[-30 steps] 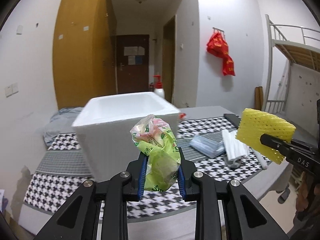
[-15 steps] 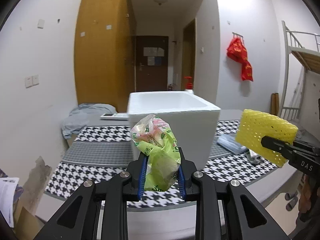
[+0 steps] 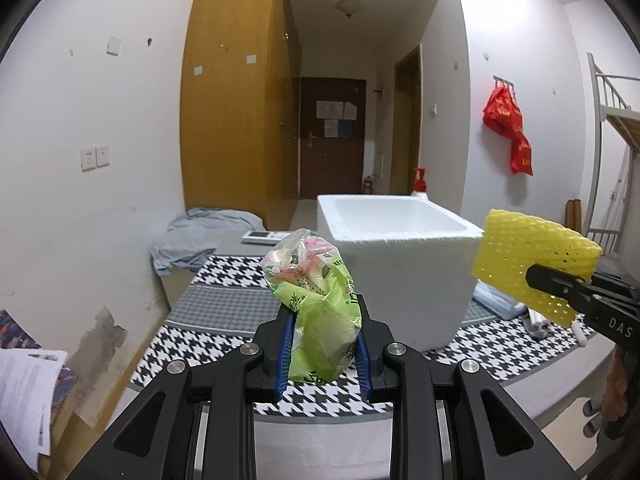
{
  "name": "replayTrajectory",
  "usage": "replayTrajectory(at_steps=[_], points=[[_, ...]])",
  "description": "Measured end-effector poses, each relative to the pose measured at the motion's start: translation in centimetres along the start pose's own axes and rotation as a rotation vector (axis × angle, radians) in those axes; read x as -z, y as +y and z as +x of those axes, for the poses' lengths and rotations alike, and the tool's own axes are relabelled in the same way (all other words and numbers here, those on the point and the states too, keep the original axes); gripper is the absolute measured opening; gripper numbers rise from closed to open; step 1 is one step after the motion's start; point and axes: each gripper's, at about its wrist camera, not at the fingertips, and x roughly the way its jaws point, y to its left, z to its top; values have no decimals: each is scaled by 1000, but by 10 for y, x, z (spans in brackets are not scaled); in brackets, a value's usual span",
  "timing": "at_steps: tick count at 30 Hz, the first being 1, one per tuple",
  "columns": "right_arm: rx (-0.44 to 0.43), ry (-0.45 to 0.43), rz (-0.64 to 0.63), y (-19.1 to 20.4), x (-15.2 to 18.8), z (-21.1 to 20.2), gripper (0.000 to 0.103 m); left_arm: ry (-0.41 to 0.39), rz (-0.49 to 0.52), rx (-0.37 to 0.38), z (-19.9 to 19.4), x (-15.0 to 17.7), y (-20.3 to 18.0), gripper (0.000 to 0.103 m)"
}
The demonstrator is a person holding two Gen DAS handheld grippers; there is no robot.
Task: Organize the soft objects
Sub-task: 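Lift both held items and carry them toward the white foam box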
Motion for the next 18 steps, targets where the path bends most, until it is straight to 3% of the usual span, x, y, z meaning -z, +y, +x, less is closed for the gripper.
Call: replayTrajectory(at_steps=[18], points=[[-22,-66,-42,2,-41,5,12,-61,-9,-10,4,-35,6,28]])
